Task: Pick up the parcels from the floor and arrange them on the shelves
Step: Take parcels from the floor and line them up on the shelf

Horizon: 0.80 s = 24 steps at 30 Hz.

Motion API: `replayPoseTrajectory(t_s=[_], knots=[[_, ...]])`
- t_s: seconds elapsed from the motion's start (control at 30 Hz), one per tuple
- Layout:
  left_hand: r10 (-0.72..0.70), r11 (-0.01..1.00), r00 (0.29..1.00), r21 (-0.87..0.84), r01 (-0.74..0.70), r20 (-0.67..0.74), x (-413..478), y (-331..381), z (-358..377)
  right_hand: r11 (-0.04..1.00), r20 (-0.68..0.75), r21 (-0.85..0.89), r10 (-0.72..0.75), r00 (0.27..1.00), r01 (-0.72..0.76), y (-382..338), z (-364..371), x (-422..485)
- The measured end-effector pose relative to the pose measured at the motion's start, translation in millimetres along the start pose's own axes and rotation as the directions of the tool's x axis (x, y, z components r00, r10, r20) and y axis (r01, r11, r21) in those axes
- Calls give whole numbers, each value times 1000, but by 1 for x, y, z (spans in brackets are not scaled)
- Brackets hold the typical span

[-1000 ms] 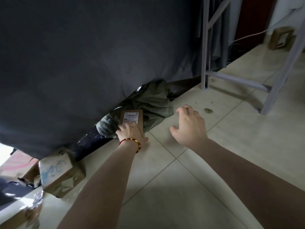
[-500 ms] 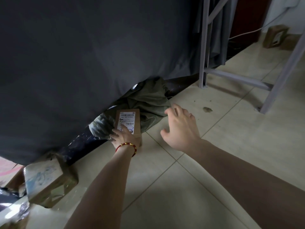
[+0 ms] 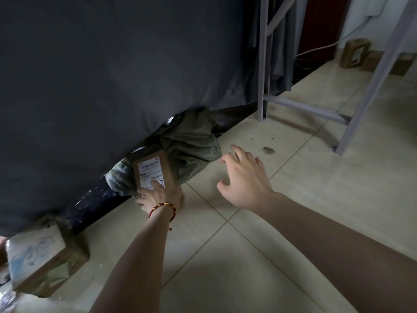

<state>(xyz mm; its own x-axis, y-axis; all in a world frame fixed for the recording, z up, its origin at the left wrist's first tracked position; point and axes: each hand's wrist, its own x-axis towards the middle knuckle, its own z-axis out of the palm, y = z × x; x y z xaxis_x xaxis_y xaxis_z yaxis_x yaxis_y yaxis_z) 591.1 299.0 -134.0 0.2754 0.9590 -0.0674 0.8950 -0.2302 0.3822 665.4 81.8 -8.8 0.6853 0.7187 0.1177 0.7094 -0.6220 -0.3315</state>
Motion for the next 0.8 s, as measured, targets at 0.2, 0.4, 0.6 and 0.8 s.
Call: replayPoseTrajectory(t_s=[0.2,0.4,0.6,0.8], knots=[[209,973,978,99,-209,16,-26,9,-1,999,26,41,10,1000,-11,6,-1,-8],[410,892,911,187,-412,54,-65,37,-3,996,129,72,41,991,-51,15,-5,-28],[625,766,781,210,-608,-21,-112,91,-32,948,247,231,159,956,-217,44,-28,-50],[778,626,608,109,-772,-161,-176,138,-71,752,203,528,339,918,-395,82,-76,-79]])
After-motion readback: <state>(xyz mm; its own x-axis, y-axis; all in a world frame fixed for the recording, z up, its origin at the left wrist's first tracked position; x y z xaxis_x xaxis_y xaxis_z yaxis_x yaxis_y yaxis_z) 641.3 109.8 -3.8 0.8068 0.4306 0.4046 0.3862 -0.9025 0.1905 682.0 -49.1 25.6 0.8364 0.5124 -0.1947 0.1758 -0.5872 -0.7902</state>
